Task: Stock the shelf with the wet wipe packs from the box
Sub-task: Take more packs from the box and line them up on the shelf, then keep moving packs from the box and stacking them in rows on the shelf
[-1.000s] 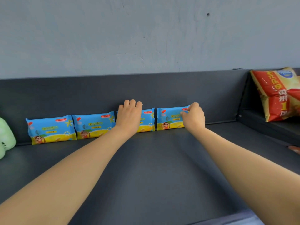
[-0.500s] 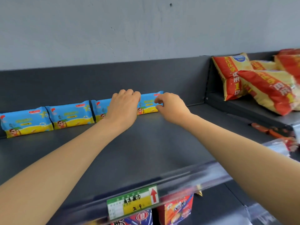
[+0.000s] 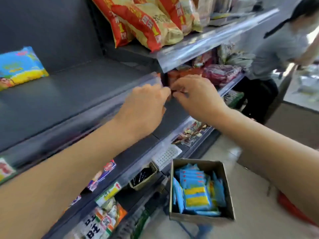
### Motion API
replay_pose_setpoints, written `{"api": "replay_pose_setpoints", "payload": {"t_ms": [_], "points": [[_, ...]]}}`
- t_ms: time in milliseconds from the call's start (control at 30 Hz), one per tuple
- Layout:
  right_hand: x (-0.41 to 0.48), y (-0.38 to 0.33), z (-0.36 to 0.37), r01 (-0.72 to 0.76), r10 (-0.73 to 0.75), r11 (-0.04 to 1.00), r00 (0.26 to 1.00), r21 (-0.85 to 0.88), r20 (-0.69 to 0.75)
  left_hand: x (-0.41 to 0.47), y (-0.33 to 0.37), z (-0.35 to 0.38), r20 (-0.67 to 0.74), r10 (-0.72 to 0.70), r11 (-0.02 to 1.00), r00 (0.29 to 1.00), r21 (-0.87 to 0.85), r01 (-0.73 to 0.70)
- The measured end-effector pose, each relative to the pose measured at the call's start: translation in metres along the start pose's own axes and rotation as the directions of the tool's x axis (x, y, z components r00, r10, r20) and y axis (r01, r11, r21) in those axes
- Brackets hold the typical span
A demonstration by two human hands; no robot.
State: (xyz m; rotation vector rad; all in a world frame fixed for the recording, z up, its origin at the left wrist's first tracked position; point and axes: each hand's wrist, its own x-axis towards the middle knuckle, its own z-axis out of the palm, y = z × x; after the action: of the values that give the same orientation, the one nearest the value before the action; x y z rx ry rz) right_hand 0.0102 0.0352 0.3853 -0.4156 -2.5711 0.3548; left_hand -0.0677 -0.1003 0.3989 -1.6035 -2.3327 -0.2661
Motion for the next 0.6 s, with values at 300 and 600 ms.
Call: {"api": "replay_pose_setpoints", "payload": {"t_ms": [300, 600], "points": [[-0.124, 0.148, 0.063, -0.336, 0.387, 0.921, 0.835, -0.196, 0.391, 0.018, 0.094, 0.177, 0.540, 0.098, 0.984, 0.836, -0.180, 0.001], [-0.192, 0.200, 0.189, -0.387, 0.464, 0.879, 0.558, -0.278, 0.688, -0.022, 0.078, 0.327, 0.813, 0.064, 0.979, 0.579, -0.162, 0.120]]}}
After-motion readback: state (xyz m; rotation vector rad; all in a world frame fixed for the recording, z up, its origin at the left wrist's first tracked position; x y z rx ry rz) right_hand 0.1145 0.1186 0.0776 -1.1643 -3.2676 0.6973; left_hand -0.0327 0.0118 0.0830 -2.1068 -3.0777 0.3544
